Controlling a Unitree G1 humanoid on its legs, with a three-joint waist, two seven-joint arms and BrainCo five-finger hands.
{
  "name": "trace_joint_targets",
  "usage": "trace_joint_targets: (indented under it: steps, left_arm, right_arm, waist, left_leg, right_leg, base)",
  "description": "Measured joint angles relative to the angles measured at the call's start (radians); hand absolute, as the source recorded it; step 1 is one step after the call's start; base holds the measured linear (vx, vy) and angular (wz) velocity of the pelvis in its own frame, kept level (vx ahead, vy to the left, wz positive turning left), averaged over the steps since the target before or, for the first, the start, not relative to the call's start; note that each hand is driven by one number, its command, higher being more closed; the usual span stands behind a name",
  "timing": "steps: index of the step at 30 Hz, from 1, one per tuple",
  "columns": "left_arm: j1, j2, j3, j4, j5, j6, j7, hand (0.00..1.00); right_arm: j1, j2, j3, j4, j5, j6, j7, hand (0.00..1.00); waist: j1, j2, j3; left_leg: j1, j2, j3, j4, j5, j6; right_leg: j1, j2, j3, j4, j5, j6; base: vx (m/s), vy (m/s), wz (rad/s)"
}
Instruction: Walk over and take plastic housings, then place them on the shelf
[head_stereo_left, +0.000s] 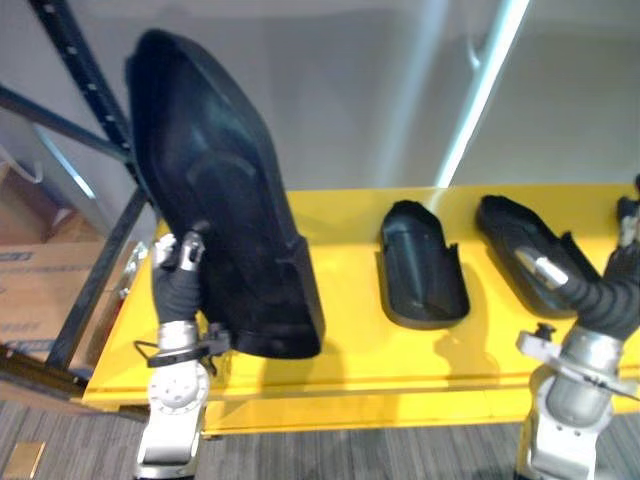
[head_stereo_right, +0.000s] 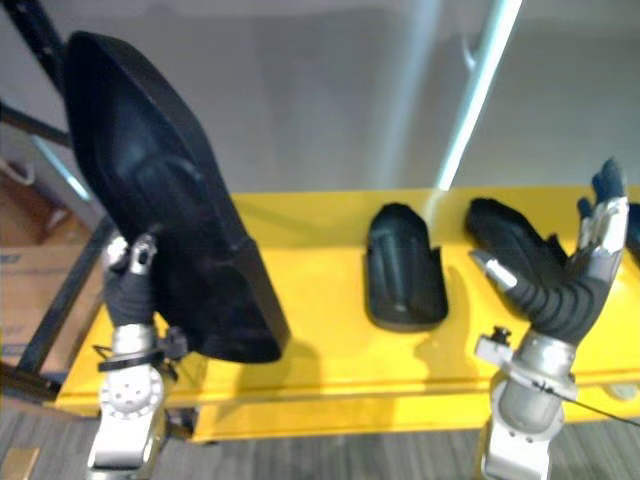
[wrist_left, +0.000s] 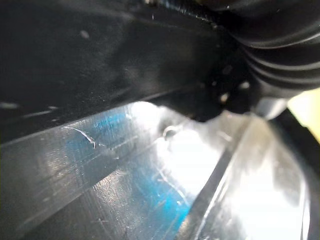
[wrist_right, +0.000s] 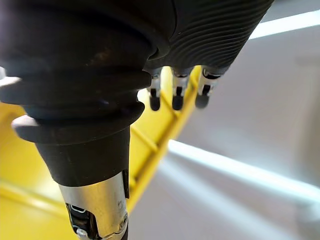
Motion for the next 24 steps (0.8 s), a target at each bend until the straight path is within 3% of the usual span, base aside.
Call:
trace_joint_targets:
  steps: [2, 5, 7, 9, 11, 14, 16, 19, 24]
  left_arm:
    - [0.001, -0.003, 0.016, 0.003, 0.009, 0.005, 0.001, 1.0]
    - [0.036, -0.043, 0.135, 0.001, 0.01, 0.006, 0.016, 1.0]
    - [0.062, -0.078, 0.185, 0.001, 0.011, 0.01, 0.021, 1.0]
    - [0.11, -0.1, 0.202, -0.001, 0.009, 0.012, 0.02, 1.0]
    - [0.124, -0.099, 0.191, -0.001, 0.012, 0.016, 0.012, 1.0]
    - [0.125, -0.099, 0.193, -0.001, 0.016, 0.028, 0.008, 1.0]
    - [0.127, -0.098, 0.197, 0.001, 0.016, 0.042, -0.009, 1.0]
    - [0.126, -0.088, 0.198, 0.04, 0.018, 0.08, -0.081, 1.0]
    - [0.065, -0.011, 0.184, 0.189, 0.093, 0.175, -0.171, 1.0]
  right_arm:
    - [0.028, 0.022, -0.085, 0.001, -0.02, 0.012, -0.031, 0.0]
    - [0.072, 0.053, -0.277, 0.014, -0.071, 0.039, -0.083, 0.0]
    - [0.109, 0.053, -0.431, 0.038, -0.091, 0.069, -0.119, 0.0]
    - [0.149, 0.051, -0.576, 0.124, -0.098, 0.108, -0.166, 0.0]
    - [0.17, 0.047, -0.639, 0.219, -0.098, 0.134, -0.195, 0.0]
    - [0.203, 0.046, -0.68, 0.42, 0.008, 0.136, -0.207, 0.0]
    - [0.235, 0.047, -0.683, 0.581, 0.152, 0.133, -0.157, 0.0]
    - [0.256, 0.05, -0.673, 0.918, 0.333, 0.15, -0.005, 0.0]
    - [0.246, 0.048, -0.51, 1.298, 0.394, 0.207, 0.197, 0.0]
  waist:
    - [-0.019, -0.005, 0.002]
    - [-0.021, -0.015, 0.007]
    - [-0.025, -0.012, 0.008]
    - [-0.048, 0.002, -0.001]
    - [-0.067, 0.011, -0.007]
    - [-0.08, 0.022, -0.017]
    - [-0.079, 0.029, -0.027]
    - [-0.076, 0.048, -0.041]
    - [-0.076, 0.055, -0.046]
  left_leg:
    - [0.003, -0.013, 0.008, -0.007, -0.004, 0.006]
    - [0.017, -0.011, 0.048, -0.021, -0.003, 0.006]
    - [0.015, -0.008, 0.055, -0.024, -0.005, 0.002]
    - [0.02, 0.009, 0.055, -0.041, -0.003, -0.017]
    - [0.026, 0.02, 0.052, -0.058, 0.005, -0.031]
    - [0.045, 0.034, 0.056, -0.089, 0.017, -0.049]
    - [0.056, 0.034, 0.063, -0.107, 0.025, -0.052]
    - [0.071, 0.026, 0.076, -0.12, 0.028, -0.052]
    - [0.089, 0.021, 0.073, -0.13, 0.031, -0.049]
  right_leg:
    - [0.004, -0.015, -0.009, -0.013, 0.001, 0.001]
    - [0.011, -0.018, -0.013, -0.066, -0.002, 0.004]
    - [0.024, -0.015, -0.015, -0.11, -0.009, 0.015]
    - [0.039, 0.003, -0.024, -0.147, -0.01, 0.017]
    - [0.039, 0.015, -0.035, -0.151, -0.01, 0.017]
    - [0.04, 0.032, -0.033, -0.15, -0.01, 0.017]
    - [0.04, 0.034, -0.031, -0.15, -0.011, 0.015]
    - [0.045, 0.033, -0.025, -0.15, -0.011, 0.015]
    - [0.071, 0.032, -0.029, -0.16, -0.012, 0.013]
  base:
    - [-0.02, 0.103, -0.17]
    - [-0.02, -0.004, -0.34]
    - [-0.01, -0.083, -0.16]
    - [0.0, -0.122, -0.11]
    - [0.0, -0.069, -0.04]
    - [-0.01, -0.046, -0.08]
    - [0.0, -0.029, -0.05]
    - [0.01, 0.005, -0.05]
    - [-0.01, 0.01, 0.02]
